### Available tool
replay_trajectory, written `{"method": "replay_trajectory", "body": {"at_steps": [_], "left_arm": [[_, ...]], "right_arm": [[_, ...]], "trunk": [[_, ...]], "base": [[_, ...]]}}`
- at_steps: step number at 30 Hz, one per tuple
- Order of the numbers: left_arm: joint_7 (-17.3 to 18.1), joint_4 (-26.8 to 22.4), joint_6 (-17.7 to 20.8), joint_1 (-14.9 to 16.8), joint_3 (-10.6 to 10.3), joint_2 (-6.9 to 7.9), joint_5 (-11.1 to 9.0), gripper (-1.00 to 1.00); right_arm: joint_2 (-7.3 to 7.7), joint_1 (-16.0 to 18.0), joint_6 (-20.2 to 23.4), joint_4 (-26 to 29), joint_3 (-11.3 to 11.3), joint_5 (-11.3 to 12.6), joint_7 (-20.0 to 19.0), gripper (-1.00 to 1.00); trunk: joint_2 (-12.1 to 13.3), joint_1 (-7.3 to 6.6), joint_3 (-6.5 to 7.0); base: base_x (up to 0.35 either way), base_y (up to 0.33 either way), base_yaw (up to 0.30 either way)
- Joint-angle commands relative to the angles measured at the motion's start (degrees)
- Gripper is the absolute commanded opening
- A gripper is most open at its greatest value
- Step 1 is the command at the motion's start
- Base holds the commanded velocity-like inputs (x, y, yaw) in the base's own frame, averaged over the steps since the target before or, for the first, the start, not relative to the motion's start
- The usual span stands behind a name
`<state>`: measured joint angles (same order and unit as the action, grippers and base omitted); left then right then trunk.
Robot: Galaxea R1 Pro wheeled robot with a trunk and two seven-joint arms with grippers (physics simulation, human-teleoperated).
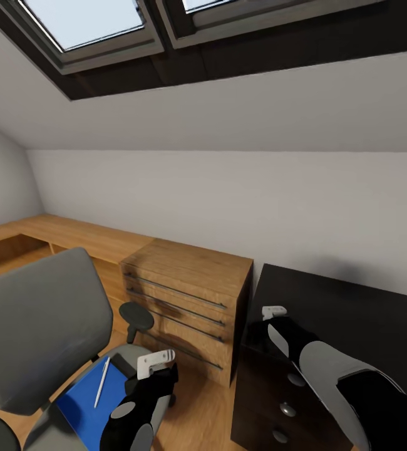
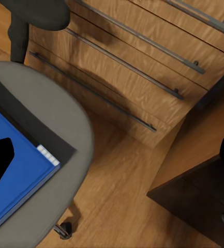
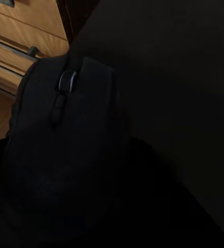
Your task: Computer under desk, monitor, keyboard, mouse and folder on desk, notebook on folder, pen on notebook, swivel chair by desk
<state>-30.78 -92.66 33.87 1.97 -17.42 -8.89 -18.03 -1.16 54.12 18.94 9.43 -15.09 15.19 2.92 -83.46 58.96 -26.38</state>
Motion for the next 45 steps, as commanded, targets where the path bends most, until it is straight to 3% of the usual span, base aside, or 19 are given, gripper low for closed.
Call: {"method": "replay_trajectory", "body": {"at_steps": [1, 6, 12, 22, 27, 28, 32, 38, 39, 40, 45], "left_arm": [[-0.6, -0.1, 0.1, 0.0, -0.1, 0.01, -0.6, 1.00], [-0.6, -0.1, 0.1, 0.0, -0.1, 0.01, -0.6, 1.00], [-0.6, -0.1, 0.1, 0.0, 0.0, 0.04, -0.6, 1.00], [-0.5, 0.0, 0.1, 0.0, 0.2, 0.10, -0.7, 1.00], [-0.5, 0.0, 0.2, 0.0, 1.4, 0.10, -2.4, 1.00], [-0.5, 0.0, 0.2, 0.0, 1.7, 0.10, -3.2, 1.00], [-0.5, 0.0, 0.2, 0.0, 1.8, 0.10, -3.4, 1.00], [-0.5, 0.0, 0.3, 0.0, 1.9, 0.10, -3.5, 1.00], [-0.5, 0.0, 0.3, 0.0, 1.8, 0.10, -3.5, 1.00], [-0.5, 0.0, 0.3, 0.0, 1.8, 0.10, -3.5, 1.00], [-0.5, 0.0, 0.4, 0.0, 1.9, 0.10, -3.5, 1.00]], "right_arm": [[0.02, 0.0, 0.3, 0.1, -0.5, 0.8, 0.4, -1.00], [0.08, 0.0, 0.4, 0.3, -0.3, 0.8, 0.5, -1.00], [0.23, 0.0, 2.9, 4.9, 0.1, 1.0, 0.6, -1.00], [1.11, -0.1, 5.2, 9.7, 0.2, 4.3, 0.7, -1.00], [1.15, -0.1, 5.4, 10.7, 0.2, 4.5, 1.6, -1.00], [1.16, -0.5, 5.4, 14.1, 0.2, 4.6, 5.4, -1.00], [1.16, -3.9, 5.9, 21.7, 0.2, 4.7, 11.2, -1.00], [1.17, -15.8, 13.7, 46.2, 0.3, 6.3, 19.9, -1.00], [1.12, -19.3, 16.7, 53.9, 0.3, 6.5, 22.7, -1.00], [0.98, -21.0, 20.2, 58.0, 0.3, 6.8, 24.0, -1.00], [1.05, -21.6, 21.7, 61.5, 0.4, 9.5, 24.4, -1.00]], "trunk": [[0.4, -0.23, 0.12], [2.4, -1.32, 1.02], [4.8, -2.64, 2.10], [8.8, -4.84, 3.89], [10.8, -5.94, 4.79], [11.2, -6.16, 4.97], [12.8, -7.04, 5.69], [15.2, -8.35, 6.76], [15.6, -8.57, 6.94], [16.0, -8.79, 7.12], [16.8, -9.23, 7.48]], "base": [[0.000, 0.000, 0.000], [0.000, 0.000, 0.000], [-0.014, 0.000, 0.000], [-0.298, 0.000, 0.000], [-0.337, 0.000, 0.000], [-0.338, 0.000, 0.000], [-0.338, 0.000, 0.000], [-0.336, 0.000, 0.000], [-0.315, 0.000, 0.000], [-0.090, 0.000, 0.000], [-0.034, 0.000, 0.000]]}}
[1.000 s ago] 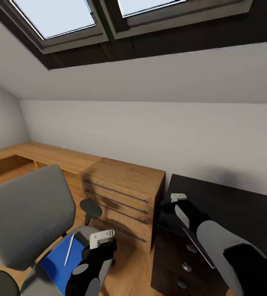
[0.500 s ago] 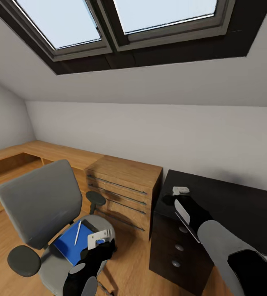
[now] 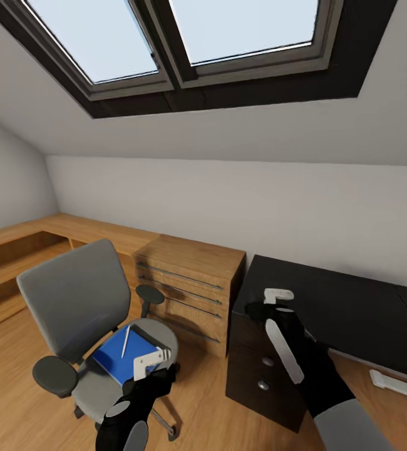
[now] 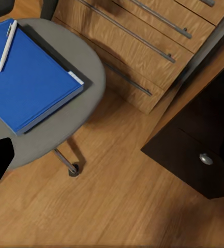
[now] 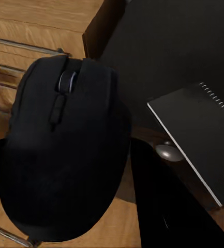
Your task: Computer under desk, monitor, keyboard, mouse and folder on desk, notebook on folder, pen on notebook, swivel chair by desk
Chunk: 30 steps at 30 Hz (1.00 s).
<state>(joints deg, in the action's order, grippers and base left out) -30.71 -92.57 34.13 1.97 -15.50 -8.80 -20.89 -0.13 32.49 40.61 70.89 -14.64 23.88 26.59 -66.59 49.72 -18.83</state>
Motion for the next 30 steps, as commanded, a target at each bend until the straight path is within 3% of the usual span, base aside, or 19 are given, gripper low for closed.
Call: {"method": "replay_trajectory", "body": {"at_steps": [1, 4, 23, 30], "left_arm": [[-0.6, -0.1, 0.1, 0.1, -0.1, 0.01, -0.6, 1.00], [-0.6, -0.1, 0.2, 0.1, -0.1, 0.08, -0.6, 1.00], [-0.6, 0.0, 0.2, 0.1, -0.2, 0.10, -0.4, 1.00], [-0.6, 0.0, 0.2, 0.1, -0.2, 0.10, -0.4, 1.00]], "right_arm": [[0.03, -0.3, 0.2, 3.0, 0.0, 3.8, 0.9, -1.00], [0.12, -1.9, 0.1, 5.6, 0.2, 5.2, 1.2, -1.00], [0.11, -2.3, -0.1, 5.7, 1.5, 5.3, 1.3, -1.00], [0.04, -2.3, -0.1, 5.8, 1.5, 5.4, 2.1, -1.00]], "trunk": [[0.0, 0.00, -0.08], [0.0, 0.00, -0.07], [0.0, 0.00, 0.18], [0.0, 0.00, 0.18]], "base": [[-0.003, 0.000, 0.000], [-0.001, 0.000, -0.022], [0.000, 0.000, -0.262], [0.000, 0.000, -0.080]]}}
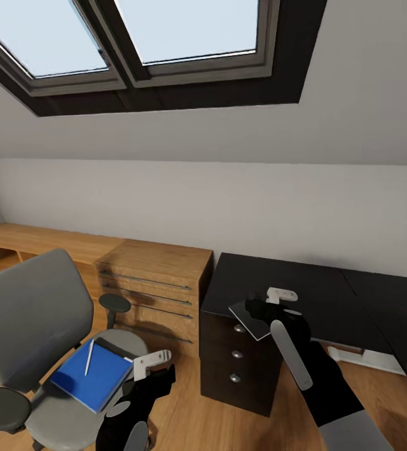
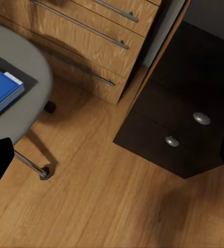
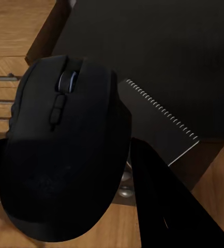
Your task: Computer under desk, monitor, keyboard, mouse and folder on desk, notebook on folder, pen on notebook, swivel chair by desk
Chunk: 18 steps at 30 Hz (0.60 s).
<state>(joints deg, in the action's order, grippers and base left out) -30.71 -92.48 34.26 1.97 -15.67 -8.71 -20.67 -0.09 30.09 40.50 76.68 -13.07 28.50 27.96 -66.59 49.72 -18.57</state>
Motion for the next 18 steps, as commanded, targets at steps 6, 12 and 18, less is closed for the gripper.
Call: {"method": "replay_trajectory", "body": {"at_steps": [6, 12, 18], "left_arm": [[-0.6, -0.1, 0.1, 0.1, -0.1, 0.01, -0.6, 1.00], [-0.6, -0.1, 0.1, 0.1, -0.1, 0.01, -0.6, 1.00], [-0.6, -0.1, 0.1, 0.1, -0.1, 0.01, -0.6, 1.00]], "right_arm": [[0.08, 0.1, 0.0, 0.1, 0.0, 0.8, 0.8, -1.00], [0.09, 0.1, 0.0, -0.1, 0.8, 0.8, 0.8, -1.00], [0.09, 0.1, 0.2, -0.1, 2.5, 0.8, 0.8, -1.00]], "trunk": [[0.0, 0.00, -0.07], [0.0, 0.00, 0.09], [0.0, 0.00, 0.33]], "base": [[0.000, 0.000, -0.004], [0.000, 0.000, -0.132], [0.000, 0.000, -0.240]]}}
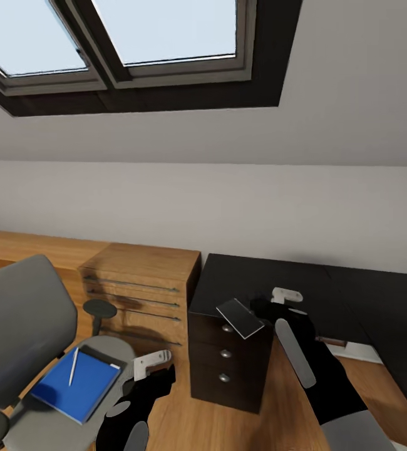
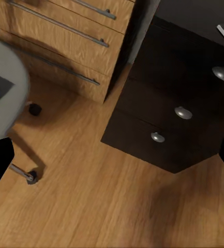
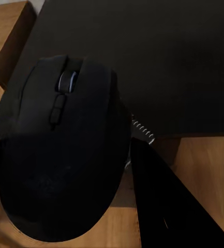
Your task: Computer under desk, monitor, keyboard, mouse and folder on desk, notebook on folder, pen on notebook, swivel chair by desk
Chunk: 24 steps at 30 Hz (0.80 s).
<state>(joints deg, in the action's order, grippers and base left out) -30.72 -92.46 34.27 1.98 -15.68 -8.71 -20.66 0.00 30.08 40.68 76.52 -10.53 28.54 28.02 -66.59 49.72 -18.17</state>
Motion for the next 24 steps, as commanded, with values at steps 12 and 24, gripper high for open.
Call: {"method": "replay_trajectory", "body": {"at_steps": [12, 24], "left_arm": [[-0.6, -0.1, 0.1, 0.0, -0.1, 0.01, -0.6, 1.00], [-0.6, -0.1, 0.1, 0.0, -0.1, 0.01, -0.8, 1.00]], "right_arm": [[0.00, 0.1, 0.0, -0.2, 0.2, 0.7, 0.7, -1.00], [-0.03, 0.1, -0.2, -1.1, 1.3, 0.6, 0.6, -1.00]], "trunk": [[0.0, 0.00, 0.42], [0.0, 0.00, 0.92]], "base": [[0.000, 0.000, -0.264], [0.000, 0.000, -0.266]]}}
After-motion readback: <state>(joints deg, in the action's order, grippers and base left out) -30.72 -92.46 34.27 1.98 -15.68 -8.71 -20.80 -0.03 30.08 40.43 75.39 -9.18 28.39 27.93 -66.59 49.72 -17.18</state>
